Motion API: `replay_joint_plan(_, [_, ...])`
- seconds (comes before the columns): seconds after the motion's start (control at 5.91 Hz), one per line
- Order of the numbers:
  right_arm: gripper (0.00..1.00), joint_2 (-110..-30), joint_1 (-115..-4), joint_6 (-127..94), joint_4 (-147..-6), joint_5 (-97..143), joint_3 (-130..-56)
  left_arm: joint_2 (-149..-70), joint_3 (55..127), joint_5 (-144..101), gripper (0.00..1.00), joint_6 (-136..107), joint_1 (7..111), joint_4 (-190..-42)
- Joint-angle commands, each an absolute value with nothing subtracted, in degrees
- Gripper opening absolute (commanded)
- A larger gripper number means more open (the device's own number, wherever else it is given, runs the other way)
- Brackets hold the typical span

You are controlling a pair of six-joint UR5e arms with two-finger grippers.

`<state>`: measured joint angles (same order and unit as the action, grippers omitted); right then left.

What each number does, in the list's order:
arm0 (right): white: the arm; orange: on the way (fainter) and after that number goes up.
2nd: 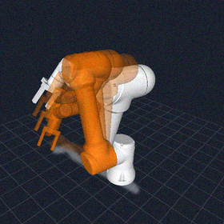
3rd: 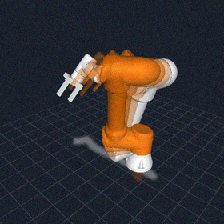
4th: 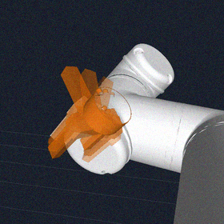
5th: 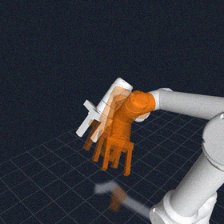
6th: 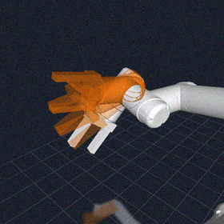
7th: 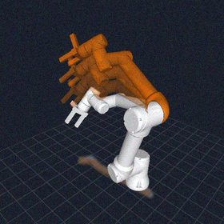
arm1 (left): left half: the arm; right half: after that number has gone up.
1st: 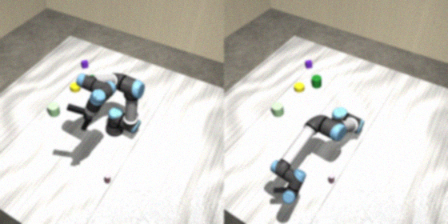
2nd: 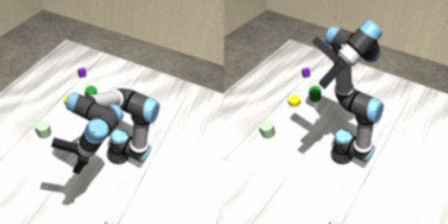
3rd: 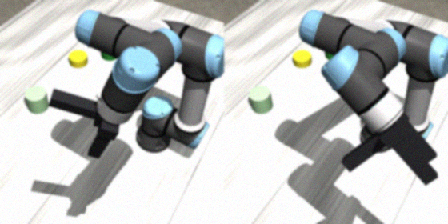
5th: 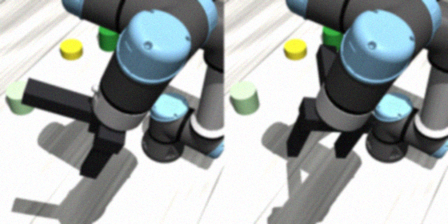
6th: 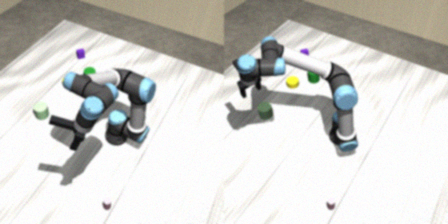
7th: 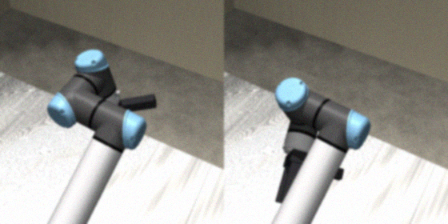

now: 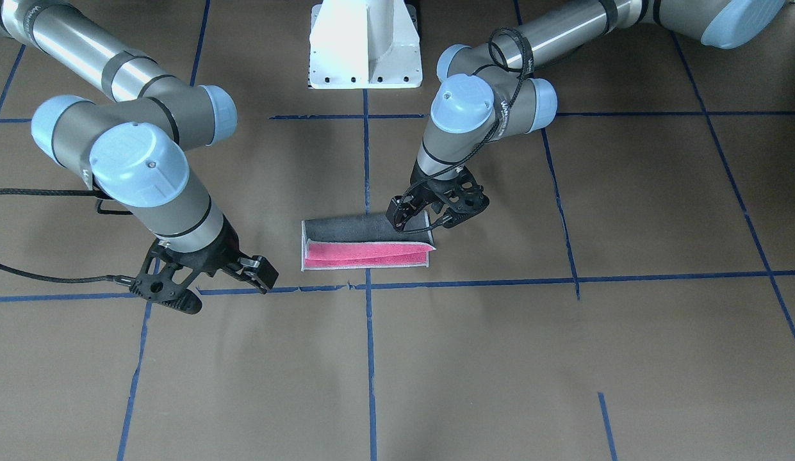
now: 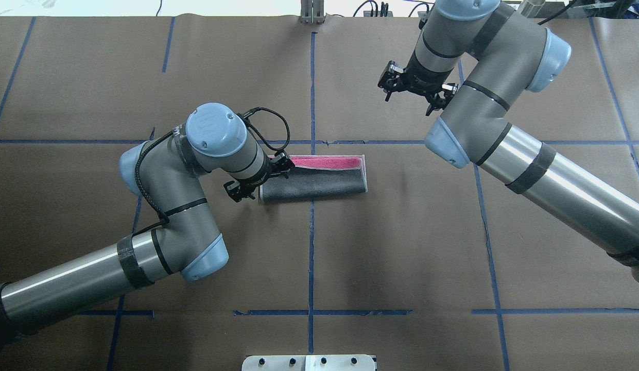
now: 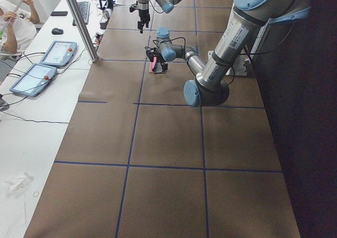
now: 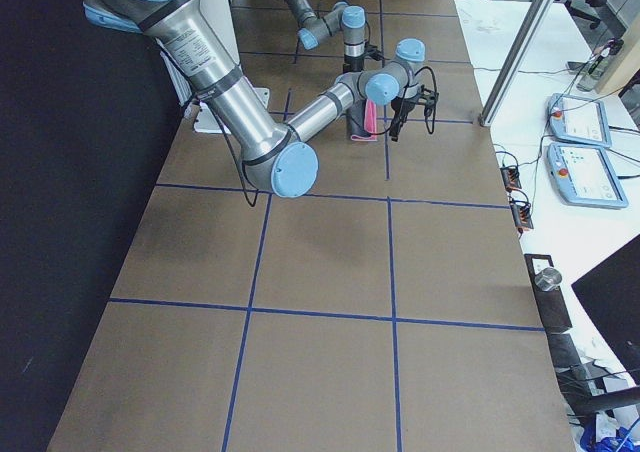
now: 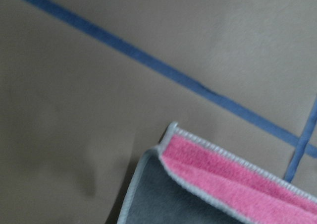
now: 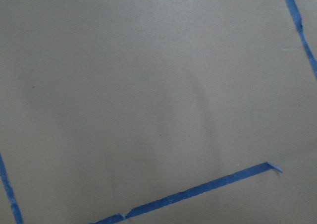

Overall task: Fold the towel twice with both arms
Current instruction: 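Release the towel with both grippers and raise the right gripper away, then grasp the folded towel's end nearest the left gripper with the left gripper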

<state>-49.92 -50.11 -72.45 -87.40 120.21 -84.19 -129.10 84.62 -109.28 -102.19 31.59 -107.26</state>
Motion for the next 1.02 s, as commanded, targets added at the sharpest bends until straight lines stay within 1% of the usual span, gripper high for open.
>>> replay_joint_plan(0.0, [1.0, -52.02, -51.06, -69.26, -89.74, 120.41, -86.74, -128.76, 84.55, -109.07, 0.82, -104.41, 30.5, -107.05])
replay_joint_plan(0.17, [1.0, -52.81, -51.15, -69.26, -89.74, 120.41, -87.79, -128.76, 84.29, -109.07, 0.76, -104.5, 30.5, -107.05])
replay_joint_plan(0.34, [1.0, -53.34, -51.5, -69.17, -89.74, 120.41, -88.24, -128.76, 84.29, -109.07, 0.65, -104.59, 30.5, -107.05])
replay_joint_plan(0.68, [1.0, -53.79, -51.59, -69.17, -89.74, 120.41, -88.33, -128.67, 84.46, -109.07, 0.37, -104.5, 30.5, -107.05])
replay_joint_plan(0.85, [1.0, -54.14, -51.68, -69.17, -89.65, 120.41, -88.42, -128.67, 84.72, -109.07, 0.17, -104.33, 30.5, -107.05])
